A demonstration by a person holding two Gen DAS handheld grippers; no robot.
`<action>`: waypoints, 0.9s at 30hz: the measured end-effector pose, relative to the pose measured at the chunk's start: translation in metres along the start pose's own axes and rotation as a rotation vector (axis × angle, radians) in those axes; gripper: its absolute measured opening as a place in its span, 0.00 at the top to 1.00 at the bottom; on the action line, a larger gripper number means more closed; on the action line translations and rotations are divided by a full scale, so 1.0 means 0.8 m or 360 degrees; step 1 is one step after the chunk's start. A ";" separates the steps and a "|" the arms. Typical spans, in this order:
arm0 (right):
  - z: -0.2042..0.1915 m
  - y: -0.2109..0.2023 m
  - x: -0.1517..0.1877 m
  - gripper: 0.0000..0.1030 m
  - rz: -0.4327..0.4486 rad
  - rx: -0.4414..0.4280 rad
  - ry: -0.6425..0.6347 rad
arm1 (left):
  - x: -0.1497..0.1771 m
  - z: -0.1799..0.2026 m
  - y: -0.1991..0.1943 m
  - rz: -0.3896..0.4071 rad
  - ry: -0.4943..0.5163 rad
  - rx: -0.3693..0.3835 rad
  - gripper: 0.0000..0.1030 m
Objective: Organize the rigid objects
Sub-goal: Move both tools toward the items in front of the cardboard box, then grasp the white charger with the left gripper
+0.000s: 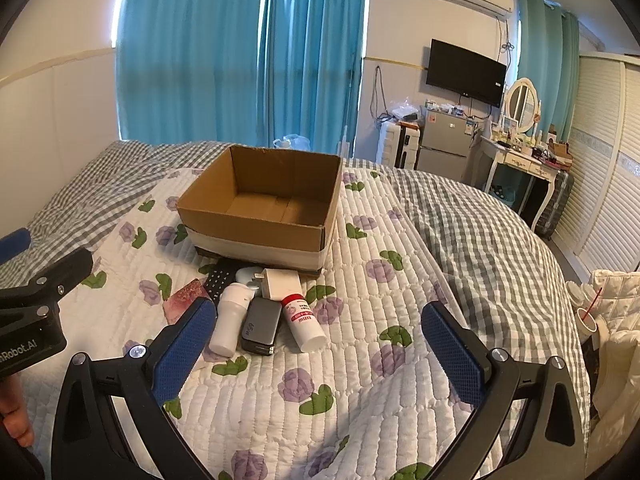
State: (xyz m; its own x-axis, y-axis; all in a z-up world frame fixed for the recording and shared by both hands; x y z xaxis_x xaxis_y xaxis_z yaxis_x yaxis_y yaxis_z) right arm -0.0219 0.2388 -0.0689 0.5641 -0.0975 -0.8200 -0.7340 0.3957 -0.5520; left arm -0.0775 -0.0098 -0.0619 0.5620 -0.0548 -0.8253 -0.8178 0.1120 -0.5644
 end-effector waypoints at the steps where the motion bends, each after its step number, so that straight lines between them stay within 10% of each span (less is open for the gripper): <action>1: 0.000 0.007 0.002 0.00 -0.0017 0.0003 -0.0004 | 0.004 -0.002 0.006 -0.0022 -0.0009 -0.0004 0.00; 18: -0.021 0.112 0.062 0.00 -0.0357 -0.0087 -0.0052 | 0.134 0.042 0.155 -0.0638 0.0132 0.0103 0.01; 22: -0.024 0.118 0.067 0.00 -0.0383 -0.0081 -0.0069 | 0.146 0.061 0.165 -0.0689 0.0190 0.0198 0.38; 27: -0.025 0.116 0.068 0.00 -0.0388 -0.0064 -0.0085 | 0.136 0.060 0.147 -0.0624 0.0196 0.0237 0.39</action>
State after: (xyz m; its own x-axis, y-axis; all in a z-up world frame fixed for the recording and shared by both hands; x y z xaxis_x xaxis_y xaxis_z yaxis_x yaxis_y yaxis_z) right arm -0.0675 0.2518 -0.1677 0.7448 -0.1370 -0.6531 -0.5875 0.3295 -0.7391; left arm -0.1067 0.0453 -0.2175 0.8002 -0.2387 -0.5502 -0.5137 0.2005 -0.8342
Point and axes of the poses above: each gripper's, at about its wrist camera, not at the fingertips, and y roughly the way its jaws point, z to its right, x to its underside, the point moved 8 cm from there along y, roughly the way its jaws point, and after that the axes turned 9 degrees about x, right-handed, at the moved point
